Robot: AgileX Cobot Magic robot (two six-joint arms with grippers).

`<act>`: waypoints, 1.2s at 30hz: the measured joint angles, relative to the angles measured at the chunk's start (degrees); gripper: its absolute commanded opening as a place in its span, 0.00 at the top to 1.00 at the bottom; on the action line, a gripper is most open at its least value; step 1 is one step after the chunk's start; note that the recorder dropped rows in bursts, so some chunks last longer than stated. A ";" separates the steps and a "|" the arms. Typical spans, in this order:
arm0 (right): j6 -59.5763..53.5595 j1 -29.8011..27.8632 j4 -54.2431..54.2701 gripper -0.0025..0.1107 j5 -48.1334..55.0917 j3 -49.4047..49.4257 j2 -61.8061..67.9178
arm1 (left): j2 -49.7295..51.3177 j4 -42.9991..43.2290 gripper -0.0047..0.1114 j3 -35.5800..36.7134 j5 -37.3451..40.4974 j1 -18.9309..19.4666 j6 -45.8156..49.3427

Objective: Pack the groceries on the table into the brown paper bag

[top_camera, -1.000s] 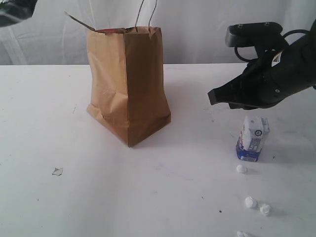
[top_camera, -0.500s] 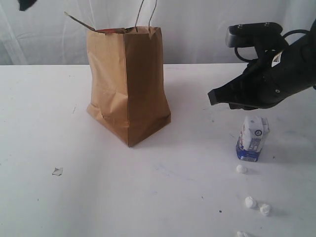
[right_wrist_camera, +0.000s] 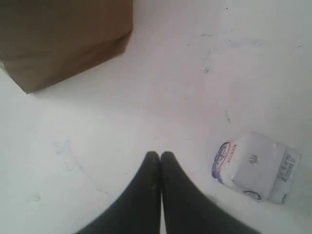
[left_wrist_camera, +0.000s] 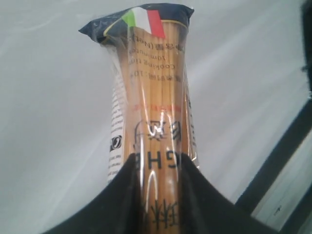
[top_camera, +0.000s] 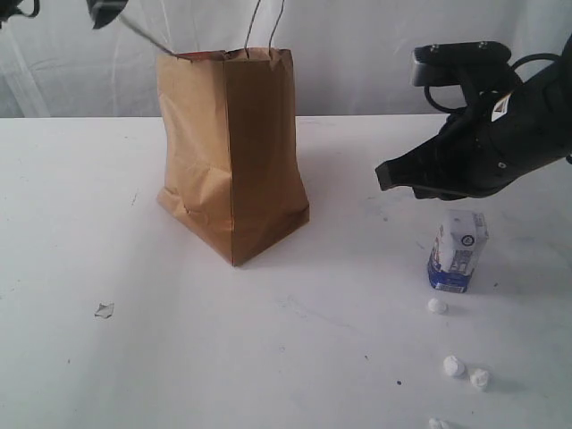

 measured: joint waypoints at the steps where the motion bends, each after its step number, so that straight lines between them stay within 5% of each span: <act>1: 0.00 0.00 0.29 0.98 0.00 0.00 0.00 | 0.51 -0.05 0.96 -2.39 -0.31 -0.70 0.89; 11: 0.00 0.00 0.92 0.98 0.31 0.00 0.00 | 11.32 2.58 0.96 -22.26 1.00 -6.28 2.65; 27: 0.00 0.00 3.93 0.98 0.45 0.00 0.00 | 22.04 7.83 0.96 -22.97 4.70 -8.20 5.57; 32: 0.00 0.00 4.04 0.98 0.45 0.00 0.00 | 22.04 7.84 0.96 -22.97 1.33 -8.30 3.37; 36: 0.00 0.00 4.13 0.98 0.45 0.00 0.00 | 22.04 15.89 0.96 -23.44 -2.18 -8.30 -0.26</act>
